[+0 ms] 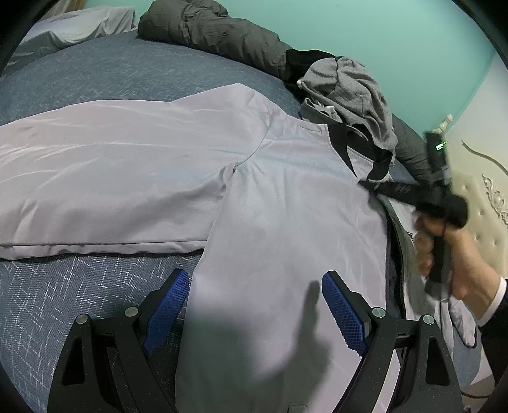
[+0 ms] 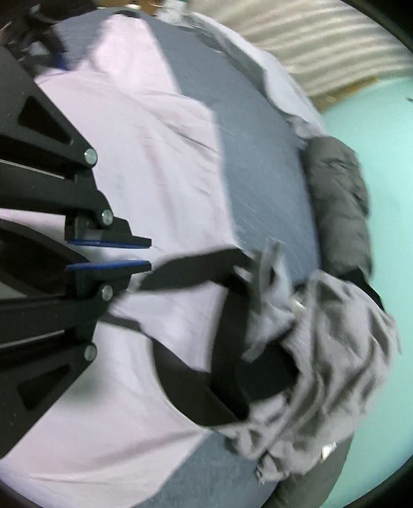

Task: Fold clothes
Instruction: 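Pull the black collar straight toward the grey hoodie with the right tool, then release the collar and lift the right tool away from the jacket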

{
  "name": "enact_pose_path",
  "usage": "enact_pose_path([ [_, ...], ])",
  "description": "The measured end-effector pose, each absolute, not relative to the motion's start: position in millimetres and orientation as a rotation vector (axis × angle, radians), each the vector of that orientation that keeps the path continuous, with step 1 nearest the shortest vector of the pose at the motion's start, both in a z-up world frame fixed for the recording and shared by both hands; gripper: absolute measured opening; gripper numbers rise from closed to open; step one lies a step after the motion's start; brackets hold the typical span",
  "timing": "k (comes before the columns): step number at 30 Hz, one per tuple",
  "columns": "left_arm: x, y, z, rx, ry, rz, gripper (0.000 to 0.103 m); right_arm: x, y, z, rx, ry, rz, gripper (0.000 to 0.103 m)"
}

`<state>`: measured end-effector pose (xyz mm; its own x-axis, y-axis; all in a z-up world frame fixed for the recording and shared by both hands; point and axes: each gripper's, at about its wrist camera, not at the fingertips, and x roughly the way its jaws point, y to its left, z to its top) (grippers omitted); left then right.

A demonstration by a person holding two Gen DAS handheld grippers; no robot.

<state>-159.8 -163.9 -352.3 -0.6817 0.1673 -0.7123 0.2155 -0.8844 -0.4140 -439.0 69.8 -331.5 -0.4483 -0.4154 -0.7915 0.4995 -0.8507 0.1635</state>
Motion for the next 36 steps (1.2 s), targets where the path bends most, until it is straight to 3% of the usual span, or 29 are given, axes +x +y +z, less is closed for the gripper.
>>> enact_pose_path([
  [7,-158,-165,-353,1.243,0.749,-2.758,0.089,-453,64,-366,1.314,0.169,-2.310,0.003],
  [16,-158,-162,-353,1.245,0.743,-2.765,0.090,-470,85,-318,1.134,-0.012,-2.442,0.007],
  [27,-157,-166,-354,1.263,0.774,-2.758,0.091,-550,44,-336,1.389,0.066,-2.381,0.007],
  [36,-158,-165,-354,1.265,0.777,-2.759,0.092,-569,51,-293,1.161,-0.177,-2.485,0.007],
])
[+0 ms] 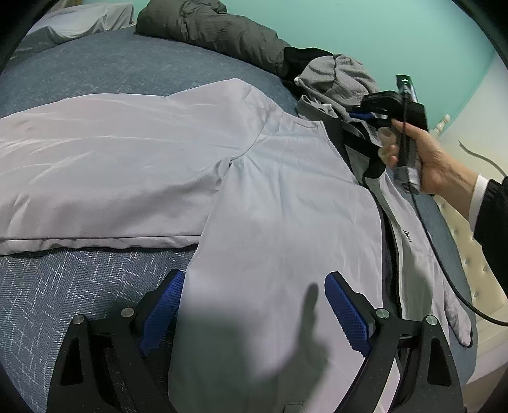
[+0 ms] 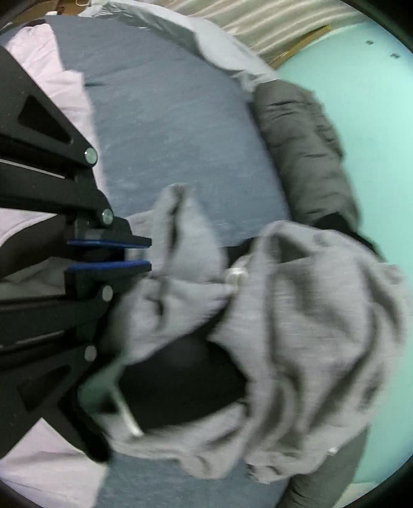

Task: Fold clothes
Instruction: 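Release the collar and lift the right tool away from the jacket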

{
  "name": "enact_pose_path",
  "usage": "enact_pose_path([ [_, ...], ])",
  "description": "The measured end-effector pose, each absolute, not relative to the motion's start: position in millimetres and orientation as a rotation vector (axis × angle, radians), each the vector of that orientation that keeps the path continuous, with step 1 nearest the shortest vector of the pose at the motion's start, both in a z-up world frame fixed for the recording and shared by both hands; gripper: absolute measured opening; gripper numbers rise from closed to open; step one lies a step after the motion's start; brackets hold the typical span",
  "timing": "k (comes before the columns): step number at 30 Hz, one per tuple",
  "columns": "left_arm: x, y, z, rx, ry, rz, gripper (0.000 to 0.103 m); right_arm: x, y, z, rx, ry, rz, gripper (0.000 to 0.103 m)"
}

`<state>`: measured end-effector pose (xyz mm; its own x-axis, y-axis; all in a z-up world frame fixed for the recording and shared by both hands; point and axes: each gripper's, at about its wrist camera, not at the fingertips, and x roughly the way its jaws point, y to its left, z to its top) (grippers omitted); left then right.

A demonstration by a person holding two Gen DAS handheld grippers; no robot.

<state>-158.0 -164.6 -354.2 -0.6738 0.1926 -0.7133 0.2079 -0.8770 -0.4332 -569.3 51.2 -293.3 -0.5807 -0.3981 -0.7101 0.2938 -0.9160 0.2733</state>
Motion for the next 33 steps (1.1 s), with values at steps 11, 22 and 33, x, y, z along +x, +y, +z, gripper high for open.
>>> enact_pose_path([
  [11,-158,-164,-353,1.263,0.778,-2.758,0.092,-535,110,-286,1.165,-0.162,-2.517,0.008],
  [22,-160,-160,-354,1.269,0.738,-2.751,0.092,-489,198,-289,1.191,-0.178,-2.609,0.014],
  [33,-155,-159,-348,1.264,0.712,-2.756,0.092,-363,251,-306,1.267,-0.228,-2.512,0.014],
])
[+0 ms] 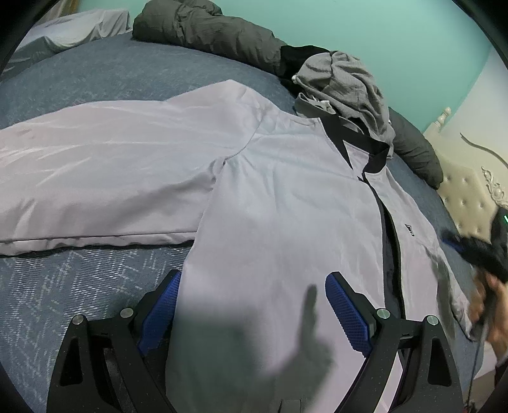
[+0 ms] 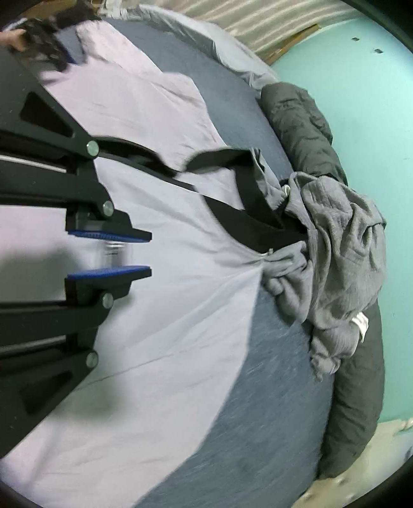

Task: Fold clothes
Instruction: 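Release the collar and lift the right tool away from the jacket, then grasp the sleeve's black cuff again with the right tool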

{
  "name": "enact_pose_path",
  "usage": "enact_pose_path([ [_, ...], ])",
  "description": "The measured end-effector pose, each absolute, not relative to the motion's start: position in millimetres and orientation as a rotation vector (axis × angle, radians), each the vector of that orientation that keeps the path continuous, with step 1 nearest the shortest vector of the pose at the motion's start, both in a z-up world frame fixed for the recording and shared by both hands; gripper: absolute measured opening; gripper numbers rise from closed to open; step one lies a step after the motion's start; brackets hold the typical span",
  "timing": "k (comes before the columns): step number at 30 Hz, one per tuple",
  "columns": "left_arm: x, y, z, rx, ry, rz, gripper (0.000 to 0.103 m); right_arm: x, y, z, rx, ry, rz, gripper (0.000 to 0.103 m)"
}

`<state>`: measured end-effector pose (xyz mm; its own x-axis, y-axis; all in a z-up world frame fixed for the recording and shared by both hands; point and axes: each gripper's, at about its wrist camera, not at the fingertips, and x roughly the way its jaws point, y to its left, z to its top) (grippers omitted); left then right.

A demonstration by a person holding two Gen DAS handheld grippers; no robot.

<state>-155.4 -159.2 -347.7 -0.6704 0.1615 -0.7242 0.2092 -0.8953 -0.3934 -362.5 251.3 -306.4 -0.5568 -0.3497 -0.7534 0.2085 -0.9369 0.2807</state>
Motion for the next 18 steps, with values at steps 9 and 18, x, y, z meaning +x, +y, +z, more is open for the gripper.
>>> enact_pose_path([
  [9,-107,-169,-322,1.184,0.695,-2.754,0.092,-256,324,-284,1.283,-0.438,-2.537,0.024],
  [18,-52,-166,-312,1.182,0.632,-2.729,0.093,-184,396,-265,1.260,-0.635,-2.619,0.032],
])
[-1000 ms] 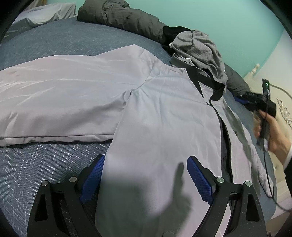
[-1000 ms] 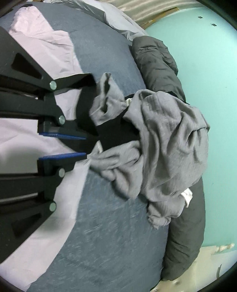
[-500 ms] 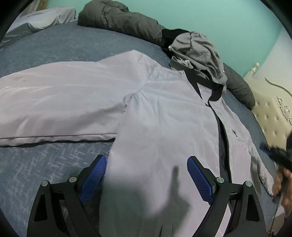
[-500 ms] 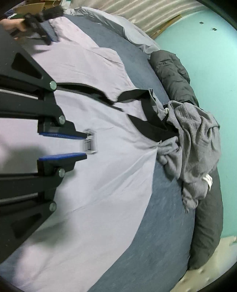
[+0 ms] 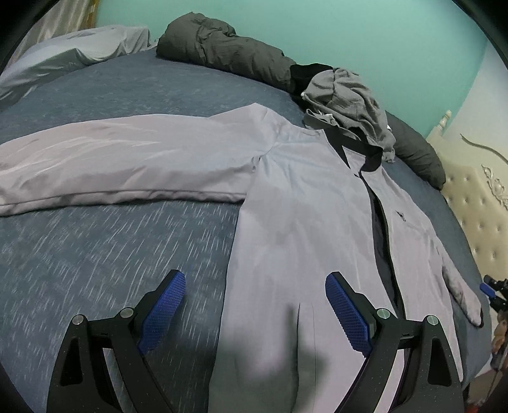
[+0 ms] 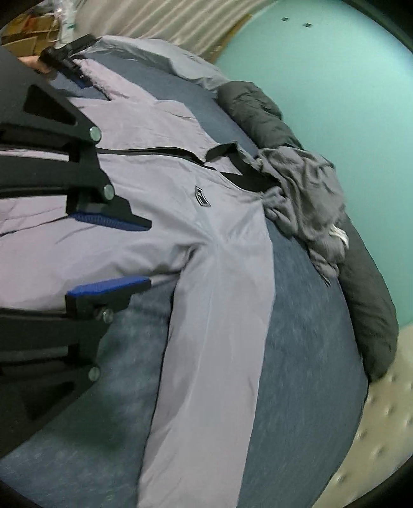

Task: Fold clothes
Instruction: 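Grasp the sleeve's black cuff again with the right tool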

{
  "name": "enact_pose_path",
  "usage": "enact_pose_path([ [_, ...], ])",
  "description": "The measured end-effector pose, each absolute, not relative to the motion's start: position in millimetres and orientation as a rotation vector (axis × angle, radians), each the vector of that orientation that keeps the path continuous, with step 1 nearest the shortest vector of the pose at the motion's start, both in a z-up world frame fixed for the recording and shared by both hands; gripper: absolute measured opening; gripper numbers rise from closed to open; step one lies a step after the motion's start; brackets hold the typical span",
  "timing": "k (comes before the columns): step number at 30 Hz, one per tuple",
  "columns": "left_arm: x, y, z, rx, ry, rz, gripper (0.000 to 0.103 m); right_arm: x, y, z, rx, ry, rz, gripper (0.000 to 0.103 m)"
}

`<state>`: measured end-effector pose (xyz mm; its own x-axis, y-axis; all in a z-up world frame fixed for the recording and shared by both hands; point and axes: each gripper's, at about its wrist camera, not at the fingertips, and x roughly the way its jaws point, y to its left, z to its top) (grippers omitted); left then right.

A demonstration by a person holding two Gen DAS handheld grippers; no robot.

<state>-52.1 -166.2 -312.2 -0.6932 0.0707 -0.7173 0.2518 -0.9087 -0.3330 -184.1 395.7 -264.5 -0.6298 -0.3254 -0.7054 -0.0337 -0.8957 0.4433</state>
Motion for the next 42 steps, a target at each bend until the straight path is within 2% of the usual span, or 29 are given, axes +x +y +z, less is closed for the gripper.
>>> enact_pose_path([
  [6,-13,-164,-303,1.158,0.600,-2.719,0.093,-151,439,-257,1.283,-0.671,-2.664,0.034],
  [10,7,-164,-300,1.135,0.587,-2.723,0.093,-130,476,-261,1.330,-0.712,-2.711,0.045],
  [14,20,-161,-296,1.105,0.554,-2.737,0.093,-112,518,-268,1.374,-0.755,-2.776,0.046],
  [23,29,-155,-302,1.119,0.506,-2.728,0.093,-83,619,-292,1.437,-1.072,-2.856,0.054],
  [28,30,-152,-299,1.098,0.491,-2.729,0.093,-71,661,-302,1.380,-1.276,-2.886,0.061],
  [33,30,-151,-303,1.110,0.480,-2.713,0.093,-65,686,-316,1.317,-1.434,-2.873,0.062],
  [37,29,-149,-305,1.113,0.458,-2.706,0.093,-67,696,-327,1.260,-1.519,-2.855,0.063],
  [42,30,-145,-306,1.109,0.423,-2.713,0.093,-78,699,-337,1.225,-1.507,-2.843,0.063],
])
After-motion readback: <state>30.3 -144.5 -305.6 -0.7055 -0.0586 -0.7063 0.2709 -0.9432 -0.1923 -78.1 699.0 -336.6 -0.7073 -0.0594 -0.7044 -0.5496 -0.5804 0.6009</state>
